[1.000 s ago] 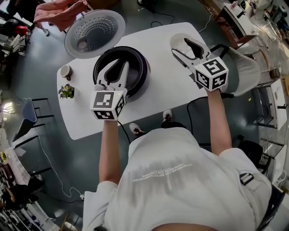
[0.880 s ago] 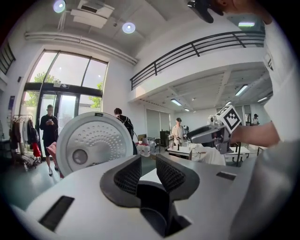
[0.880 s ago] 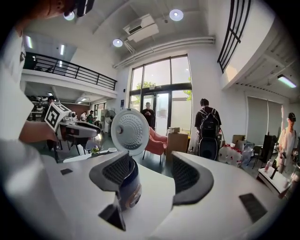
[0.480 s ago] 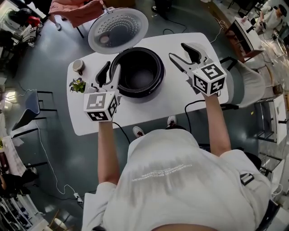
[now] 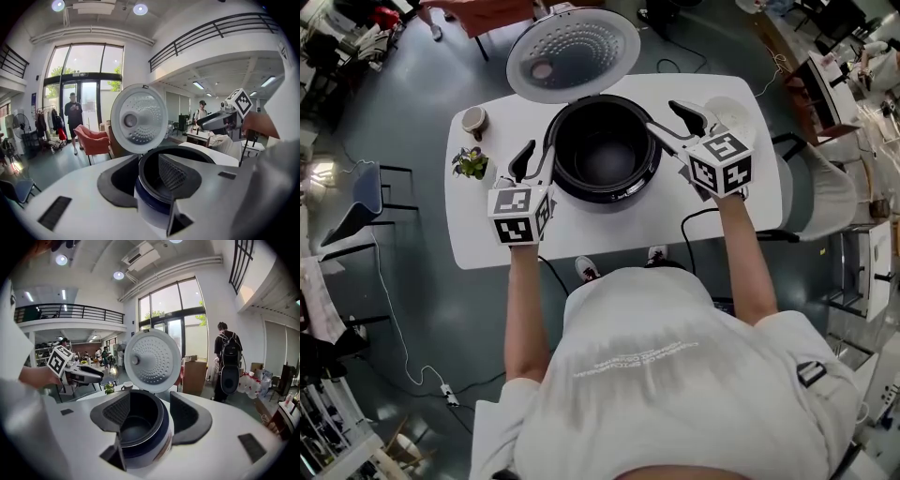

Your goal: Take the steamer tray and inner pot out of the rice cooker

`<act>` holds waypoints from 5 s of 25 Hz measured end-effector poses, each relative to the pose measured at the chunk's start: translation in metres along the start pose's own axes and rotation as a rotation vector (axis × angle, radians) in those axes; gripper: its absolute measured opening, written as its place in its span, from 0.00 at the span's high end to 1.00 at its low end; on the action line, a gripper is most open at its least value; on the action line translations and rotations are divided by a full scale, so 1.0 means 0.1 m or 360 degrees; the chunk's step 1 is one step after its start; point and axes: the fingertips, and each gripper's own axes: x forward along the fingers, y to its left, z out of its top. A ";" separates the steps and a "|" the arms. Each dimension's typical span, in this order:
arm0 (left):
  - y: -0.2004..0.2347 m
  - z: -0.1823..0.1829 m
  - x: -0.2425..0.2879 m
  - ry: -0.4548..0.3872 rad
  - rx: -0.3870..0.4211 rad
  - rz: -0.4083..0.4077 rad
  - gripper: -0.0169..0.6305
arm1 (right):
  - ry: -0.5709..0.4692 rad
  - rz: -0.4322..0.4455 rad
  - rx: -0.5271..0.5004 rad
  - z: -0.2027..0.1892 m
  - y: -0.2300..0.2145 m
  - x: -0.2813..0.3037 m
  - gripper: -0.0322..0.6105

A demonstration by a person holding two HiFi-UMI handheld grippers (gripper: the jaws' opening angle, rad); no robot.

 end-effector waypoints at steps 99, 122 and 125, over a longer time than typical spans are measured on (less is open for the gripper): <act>-0.54 0.71 -0.11 -0.0448 -0.0333 -0.0527 0.87 | -0.0286 -0.0571 0.0338 0.11 0.01 -0.99 0.83; -3.50 0.23 0.94 -0.0012 -0.0302 -0.0982 0.87 | -0.0107 -0.0967 0.0769 -1.71 -1.34 -3.21 0.83; -3.72 0.01 1.01 0.0078 -0.0318 -0.0974 0.87 | -0.0037 -0.0941 0.0838 -2.03 -1.42 -3.29 0.83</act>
